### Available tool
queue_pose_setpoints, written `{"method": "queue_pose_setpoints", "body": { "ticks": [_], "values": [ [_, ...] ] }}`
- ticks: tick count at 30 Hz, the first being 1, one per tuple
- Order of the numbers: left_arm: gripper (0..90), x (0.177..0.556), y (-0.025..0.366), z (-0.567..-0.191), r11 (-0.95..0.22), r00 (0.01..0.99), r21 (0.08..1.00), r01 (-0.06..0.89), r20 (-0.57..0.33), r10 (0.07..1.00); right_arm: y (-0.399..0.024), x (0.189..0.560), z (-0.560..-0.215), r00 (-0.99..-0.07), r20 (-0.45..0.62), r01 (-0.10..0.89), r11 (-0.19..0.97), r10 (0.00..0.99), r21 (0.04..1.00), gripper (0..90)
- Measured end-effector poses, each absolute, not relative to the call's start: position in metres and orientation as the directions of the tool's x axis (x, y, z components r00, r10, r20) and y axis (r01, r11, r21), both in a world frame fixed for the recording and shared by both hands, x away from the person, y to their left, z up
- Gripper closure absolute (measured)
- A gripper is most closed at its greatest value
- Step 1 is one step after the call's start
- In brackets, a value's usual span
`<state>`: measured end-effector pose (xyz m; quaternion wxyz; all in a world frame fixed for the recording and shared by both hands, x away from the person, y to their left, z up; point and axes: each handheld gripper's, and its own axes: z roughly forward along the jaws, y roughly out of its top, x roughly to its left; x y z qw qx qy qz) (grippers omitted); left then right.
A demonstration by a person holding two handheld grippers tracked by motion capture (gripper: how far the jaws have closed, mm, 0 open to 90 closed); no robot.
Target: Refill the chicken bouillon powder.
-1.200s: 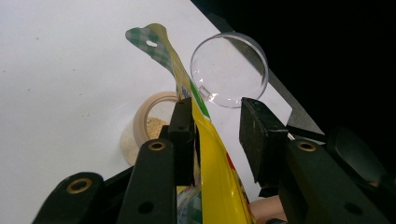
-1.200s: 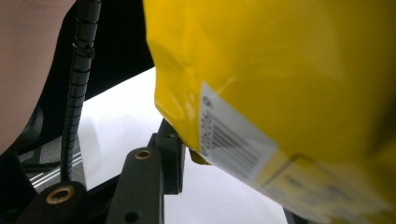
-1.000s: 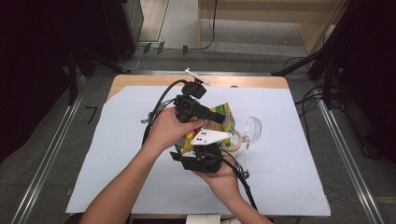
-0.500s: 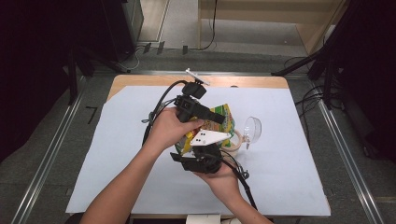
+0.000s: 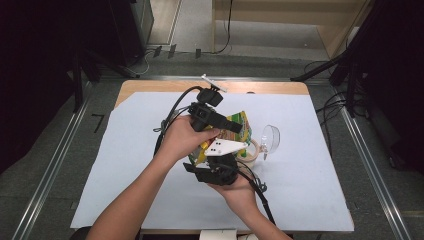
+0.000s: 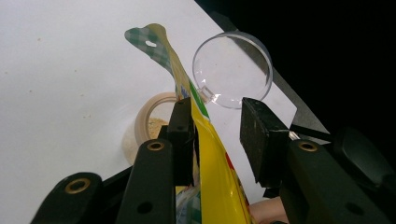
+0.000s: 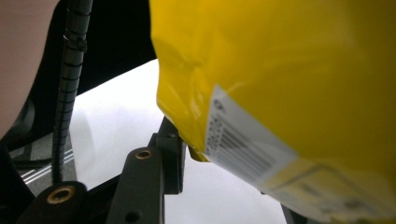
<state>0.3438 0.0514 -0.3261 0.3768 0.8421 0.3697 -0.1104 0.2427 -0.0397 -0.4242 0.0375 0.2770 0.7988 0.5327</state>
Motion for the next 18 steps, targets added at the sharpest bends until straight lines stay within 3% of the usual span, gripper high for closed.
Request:
{"method": "queue_pose_setpoints", "body": {
  "ticks": [18],
  "values": [
    [66.7, 0.3498, 0.0450, -0.3279, -0.452, 0.708, 0.549, 0.703, -0.479, 0.518, -0.0462, 0.2434, -0.4226, -0.833, 0.210, 0.400, 0.294, 0.511, 0.868, 61.9]
  ]
}}
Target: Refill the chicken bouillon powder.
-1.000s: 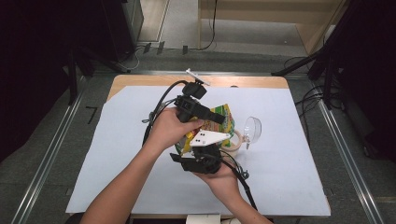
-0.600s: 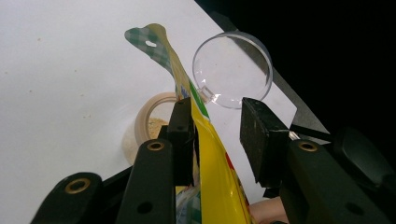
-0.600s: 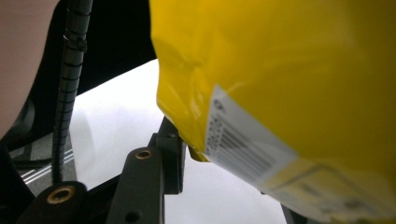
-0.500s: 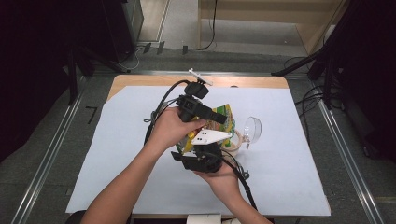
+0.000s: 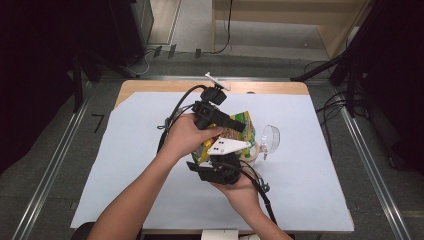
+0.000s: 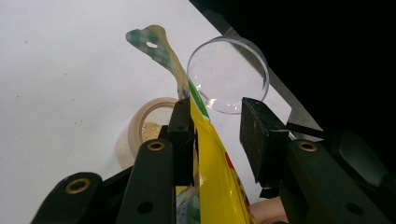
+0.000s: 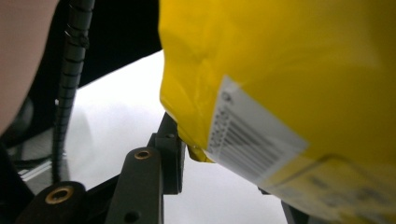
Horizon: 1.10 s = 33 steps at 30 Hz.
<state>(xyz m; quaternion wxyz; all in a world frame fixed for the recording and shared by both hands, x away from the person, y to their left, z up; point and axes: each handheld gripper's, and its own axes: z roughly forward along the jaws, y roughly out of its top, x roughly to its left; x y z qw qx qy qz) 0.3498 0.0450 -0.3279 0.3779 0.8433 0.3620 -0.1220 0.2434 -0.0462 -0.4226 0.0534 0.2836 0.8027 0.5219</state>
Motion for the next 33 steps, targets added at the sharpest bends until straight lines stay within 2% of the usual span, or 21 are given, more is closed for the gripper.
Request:
{"method": "queue_pose_setpoints", "body": {
  "ticks": [12, 33],
  "values": [
    [66.7, 0.3565, 0.0480, -0.3314, -0.433, 0.687, 0.537, 0.724, -0.508, 0.519, -0.0482, 0.2446, -0.4217, -0.832, 0.218, 0.408, 0.296, 0.511, 0.864, 61.5],
    [66.4, 0.3541, 0.0508, -0.3308, -0.436, 0.691, 0.540, 0.720, -0.497, 0.526, -0.0449, 0.2462, -0.4230, -0.838, 0.217, 0.403, 0.300, 0.501, 0.865, 61.4]
  ]
}}
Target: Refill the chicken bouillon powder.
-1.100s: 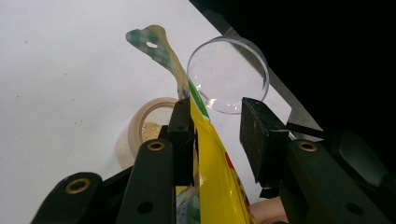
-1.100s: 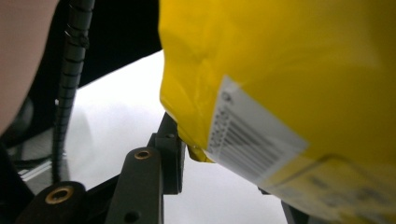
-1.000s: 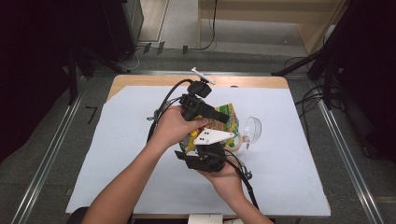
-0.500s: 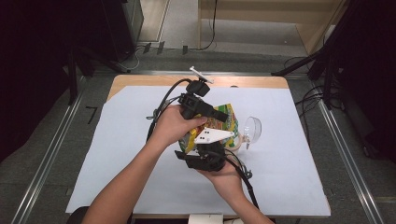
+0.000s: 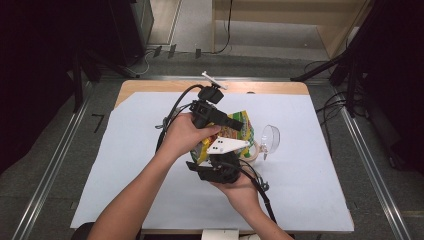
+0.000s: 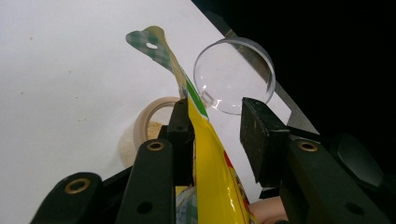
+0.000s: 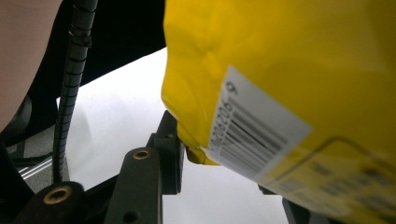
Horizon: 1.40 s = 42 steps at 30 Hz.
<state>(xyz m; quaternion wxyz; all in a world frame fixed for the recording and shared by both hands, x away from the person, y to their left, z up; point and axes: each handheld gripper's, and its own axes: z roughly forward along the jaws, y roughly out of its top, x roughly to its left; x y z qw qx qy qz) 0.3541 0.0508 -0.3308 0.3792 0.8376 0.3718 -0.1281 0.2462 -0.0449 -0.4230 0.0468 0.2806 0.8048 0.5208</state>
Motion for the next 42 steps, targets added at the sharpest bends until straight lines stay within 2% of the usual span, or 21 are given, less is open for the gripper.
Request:
{"method": "queue_pose_setpoints", "body": {
  "ticks": [34, 42],
  "values": [
    [66.6, 0.3596, 0.0535, -0.3365, -0.424, 0.667, 0.517, 0.743, -0.529, 0.524, -0.0454, 0.2467, -0.4244, -0.838, 0.219, 0.410, 0.309, 0.500, 0.858, 61.1],
    [66.1, 0.3546, 0.0520, -0.3344, -0.435, 0.683, 0.530, 0.728, -0.505, 0.527, -0.0448, 0.2473, -0.4261, -0.840, 0.213, 0.402, 0.309, 0.500, 0.862, 61.2]
  ]
}}
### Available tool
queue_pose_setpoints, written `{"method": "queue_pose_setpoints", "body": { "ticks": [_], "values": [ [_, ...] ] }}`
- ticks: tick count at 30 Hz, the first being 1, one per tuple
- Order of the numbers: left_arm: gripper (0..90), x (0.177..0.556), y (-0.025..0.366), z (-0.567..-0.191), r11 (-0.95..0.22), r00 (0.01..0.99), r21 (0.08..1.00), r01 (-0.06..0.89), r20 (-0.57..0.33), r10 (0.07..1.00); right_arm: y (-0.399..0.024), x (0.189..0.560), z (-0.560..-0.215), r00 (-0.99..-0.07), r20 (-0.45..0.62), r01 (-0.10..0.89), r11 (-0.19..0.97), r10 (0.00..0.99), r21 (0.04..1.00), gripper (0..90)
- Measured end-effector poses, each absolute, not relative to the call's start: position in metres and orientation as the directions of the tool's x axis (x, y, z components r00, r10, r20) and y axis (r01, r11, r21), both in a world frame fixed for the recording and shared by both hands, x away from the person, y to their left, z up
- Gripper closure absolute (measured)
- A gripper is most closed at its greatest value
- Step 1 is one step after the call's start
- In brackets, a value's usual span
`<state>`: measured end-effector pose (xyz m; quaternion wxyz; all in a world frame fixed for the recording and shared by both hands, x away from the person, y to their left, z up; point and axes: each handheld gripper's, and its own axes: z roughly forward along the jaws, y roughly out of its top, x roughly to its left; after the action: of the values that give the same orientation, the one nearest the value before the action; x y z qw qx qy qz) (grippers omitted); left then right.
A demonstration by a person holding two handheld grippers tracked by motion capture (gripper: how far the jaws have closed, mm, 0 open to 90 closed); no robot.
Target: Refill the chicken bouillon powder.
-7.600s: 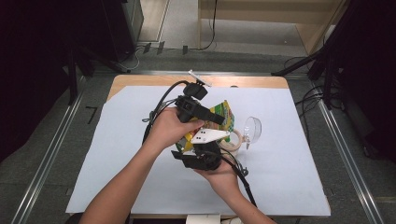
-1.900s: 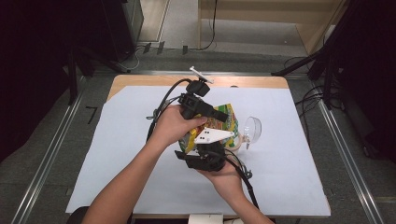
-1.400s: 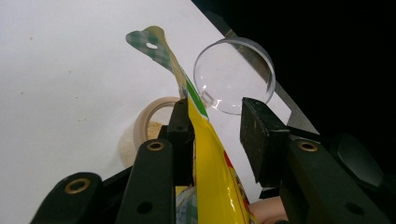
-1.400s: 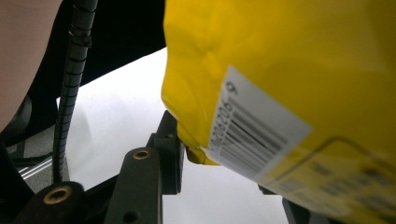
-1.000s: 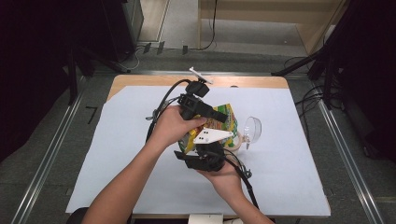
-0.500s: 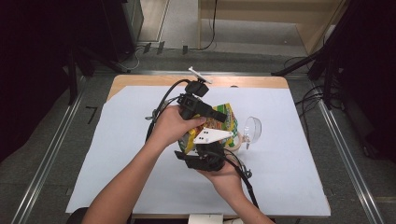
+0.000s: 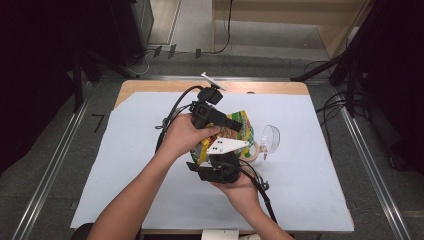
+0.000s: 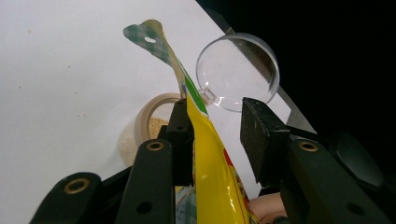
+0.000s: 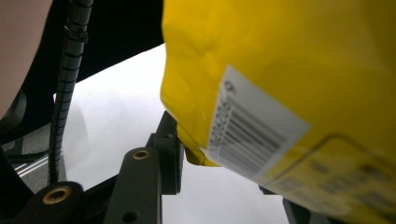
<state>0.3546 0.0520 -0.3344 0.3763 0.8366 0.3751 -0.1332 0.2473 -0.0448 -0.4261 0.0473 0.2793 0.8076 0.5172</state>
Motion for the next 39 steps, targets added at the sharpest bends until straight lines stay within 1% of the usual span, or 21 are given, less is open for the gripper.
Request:
{"method": "queue_pose_setpoints", "body": {
  "ticks": [9, 15, 22, 31, 39],
  "values": [
    [65.6, 0.349, 0.049, -0.329, -0.444, 0.700, 0.547, 0.710, -0.481, 0.527, -0.044, 0.247, -0.426, -0.839, 0.224, 0.405, 0.292, 0.496, 0.866, 62.2],
    [65.9, 0.353, 0.048, -0.328, -0.429, 0.692, 0.548, 0.718, -0.496, 0.525, -0.045, 0.249, -0.424, -0.828, 0.256, 0.428, 0.268, 0.498, 0.863, 62.4],
    [65.9, 0.348, 0.049, -0.325, -0.444, 0.706, 0.556, 0.702, -0.467, 0.532, -0.041, 0.248, -0.423, -0.833, 0.263, 0.425, 0.259, 0.487, 0.867, 62.3],
    [65.3, 0.343, 0.048, -0.321, -0.448, 0.715, 0.565, 0.693, -0.457, 0.530, -0.040, 0.245, -0.423, -0.836, 0.261, 0.419, 0.255, 0.483, 0.871, 60.6],
    [65.5, 0.341, 0.048, -0.320, -0.449, 0.721, 0.573, 0.685, -0.446, 0.530, -0.040, 0.245, -0.425, -0.843, 0.235, 0.393, 0.257, 0.483, 0.883, 60.6]
  ]
}}
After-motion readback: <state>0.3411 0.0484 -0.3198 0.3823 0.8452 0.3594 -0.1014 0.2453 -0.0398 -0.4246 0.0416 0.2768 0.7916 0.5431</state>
